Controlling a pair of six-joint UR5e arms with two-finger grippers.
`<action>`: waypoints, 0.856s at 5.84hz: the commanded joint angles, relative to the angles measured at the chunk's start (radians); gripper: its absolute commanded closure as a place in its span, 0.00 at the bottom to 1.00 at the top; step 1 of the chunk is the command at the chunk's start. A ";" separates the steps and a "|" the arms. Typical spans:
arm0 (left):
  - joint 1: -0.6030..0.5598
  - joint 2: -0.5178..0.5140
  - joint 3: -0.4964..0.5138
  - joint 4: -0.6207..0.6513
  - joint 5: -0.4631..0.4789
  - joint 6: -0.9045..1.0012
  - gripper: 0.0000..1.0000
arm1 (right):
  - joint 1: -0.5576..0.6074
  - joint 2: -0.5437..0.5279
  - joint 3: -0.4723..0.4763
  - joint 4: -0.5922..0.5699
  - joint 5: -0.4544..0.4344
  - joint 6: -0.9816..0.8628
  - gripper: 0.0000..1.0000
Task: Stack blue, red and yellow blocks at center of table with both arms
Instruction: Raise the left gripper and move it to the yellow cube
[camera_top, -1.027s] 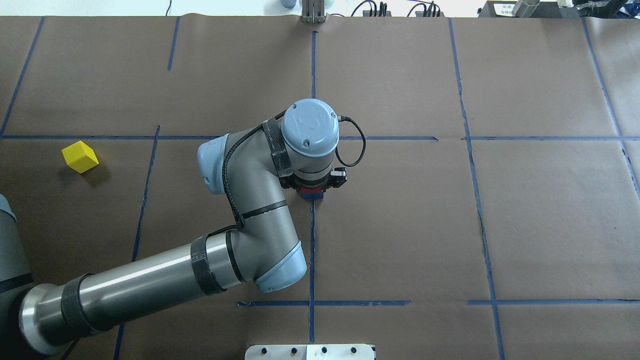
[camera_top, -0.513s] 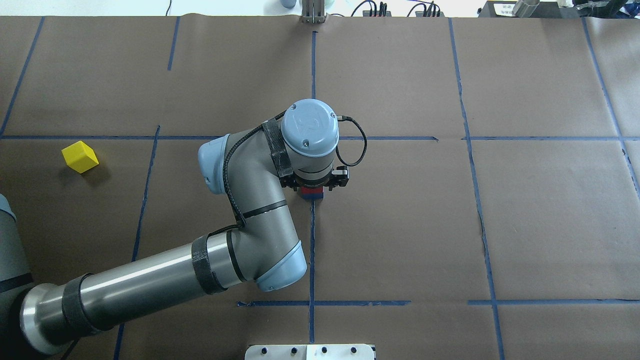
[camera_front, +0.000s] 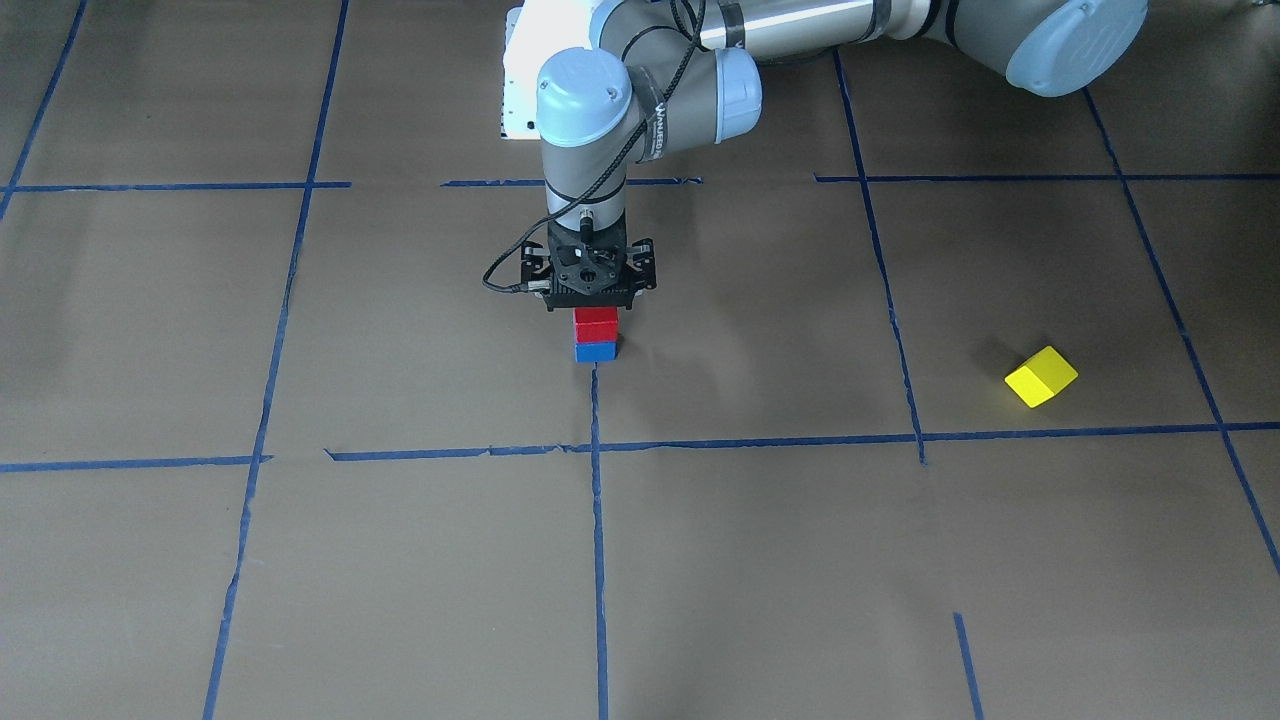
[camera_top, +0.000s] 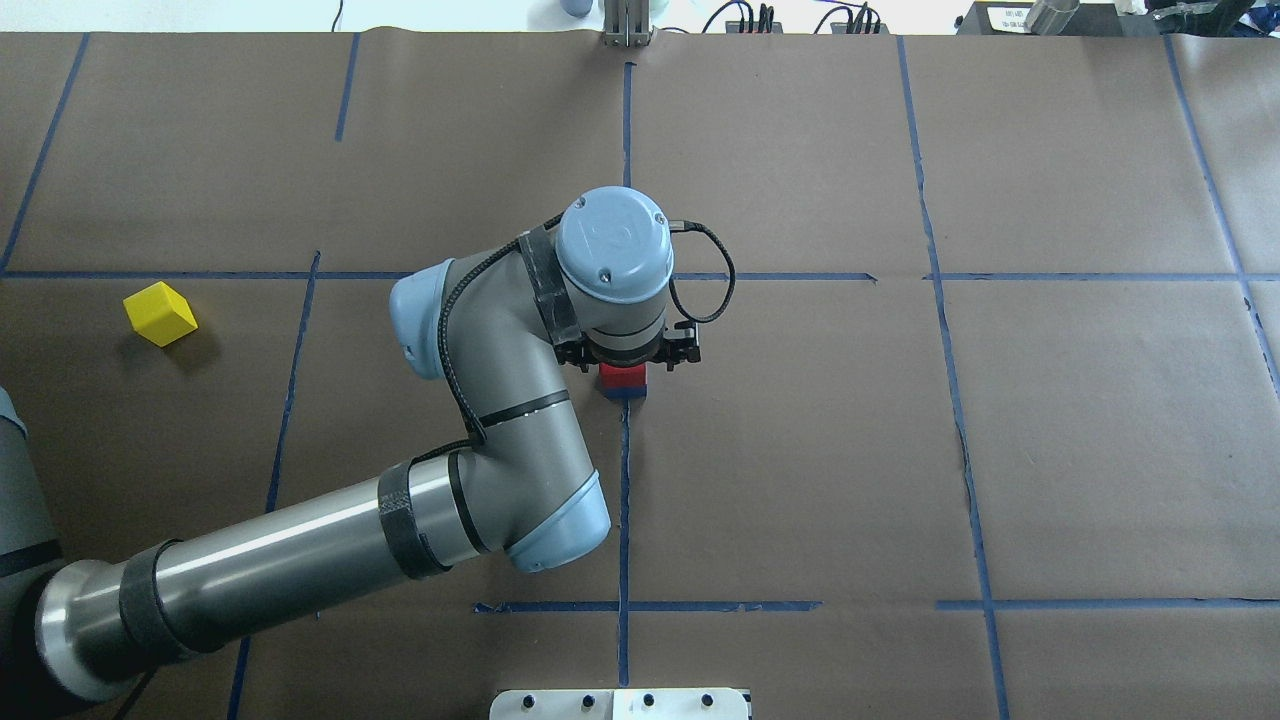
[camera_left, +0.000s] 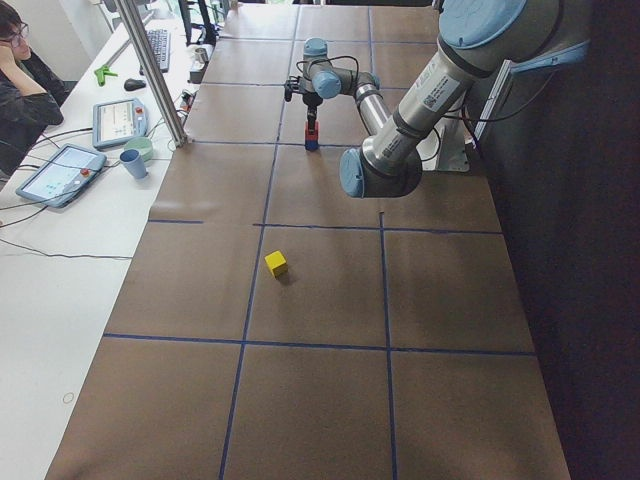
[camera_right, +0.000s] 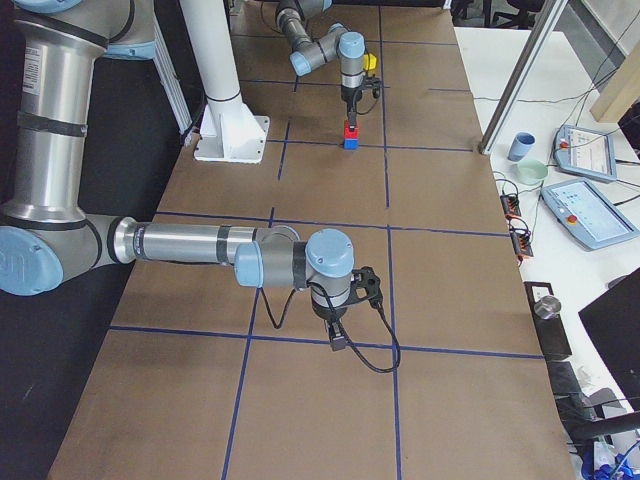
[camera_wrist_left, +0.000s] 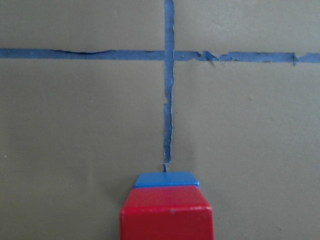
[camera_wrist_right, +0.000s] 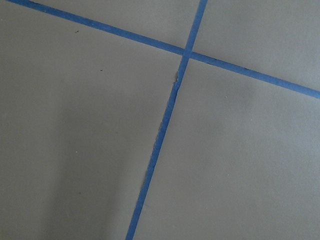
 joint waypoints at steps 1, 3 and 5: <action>-0.120 0.162 -0.180 0.042 -0.098 0.175 0.01 | 0.000 0.000 0.000 -0.002 0.000 0.000 0.01; -0.273 0.388 -0.279 0.031 -0.159 0.560 0.01 | -0.002 0.002 -0.003 -0.002 0.001 0.000 0.01; -0.431 0.555 -0.258 -0.033 -0.251 1.016 0.01 | 0.000 0.002 -0.003 -0.002 0.003 -0.001 0.01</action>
